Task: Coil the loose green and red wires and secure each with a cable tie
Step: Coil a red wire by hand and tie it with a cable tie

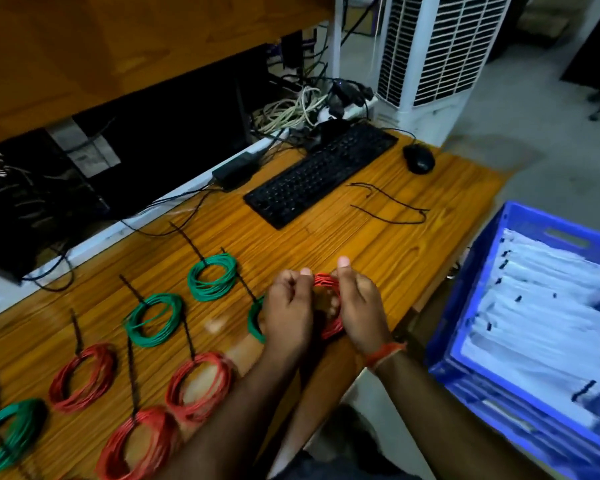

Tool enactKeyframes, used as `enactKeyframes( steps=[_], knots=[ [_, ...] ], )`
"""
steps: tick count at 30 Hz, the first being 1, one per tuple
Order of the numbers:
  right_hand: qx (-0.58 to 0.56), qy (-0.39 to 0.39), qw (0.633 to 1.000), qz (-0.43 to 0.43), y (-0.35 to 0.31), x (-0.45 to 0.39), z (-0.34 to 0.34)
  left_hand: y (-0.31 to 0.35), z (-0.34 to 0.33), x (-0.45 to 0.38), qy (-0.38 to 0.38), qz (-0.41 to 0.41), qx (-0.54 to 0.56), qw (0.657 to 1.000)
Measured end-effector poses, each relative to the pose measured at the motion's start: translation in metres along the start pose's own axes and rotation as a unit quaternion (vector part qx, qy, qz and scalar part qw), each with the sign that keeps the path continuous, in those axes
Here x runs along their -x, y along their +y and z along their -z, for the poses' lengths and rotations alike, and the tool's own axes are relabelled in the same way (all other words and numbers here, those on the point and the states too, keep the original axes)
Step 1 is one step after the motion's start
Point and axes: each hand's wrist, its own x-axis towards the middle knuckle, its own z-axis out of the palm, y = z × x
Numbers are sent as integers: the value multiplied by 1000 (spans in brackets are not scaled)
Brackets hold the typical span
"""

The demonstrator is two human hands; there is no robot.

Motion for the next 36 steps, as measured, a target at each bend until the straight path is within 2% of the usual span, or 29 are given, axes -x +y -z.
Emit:
enactKeyframes(
  steps=[3,5,8,12,15,19,21,23,26,29,31,33,36],
  knots=[
    [43,-3,999,-26,5,-47,35,1,-34,-14,32,20,-16,999],
    [135,-1,990,30,19,-80,52,2,-51,-21,53,38,-22,998],
    [310,28,944,111,42,-128,73,5,-70,-27,80,56,-24,995],
    [443,93,878,152,57,-176,89,13,-85,-31,104,81,-6,991],
    [508,109,844,132,65,-197,91,20,-89,-31,126,96,19,987],
    [522,50,846,98,60,-198,80,14,-79,-27,159,117,38,980],
    [522,19,844,118,51,-186,73,13,-71,-20,174,117,47,977],
    [488,-6,860,151,42,-165,62,16,-60,-11,189,96,33,977],
    [335,-46,925,174,23,-126,45,19,-33,7,217,84,40,972],
    [218,-59,949,219,-3,-80,27,16,9,32,256,90,42,961],
    [107,-93,968,206,-24,-46,10,14,42,57,281,75,59,955],
    [-29,-166,973,155,-47,-3,-14,9,80,89,315,48,61,946],
    [-140,-266,945,128,-69,70,-60,0,144,141,376,35,67,923]
  ],
)
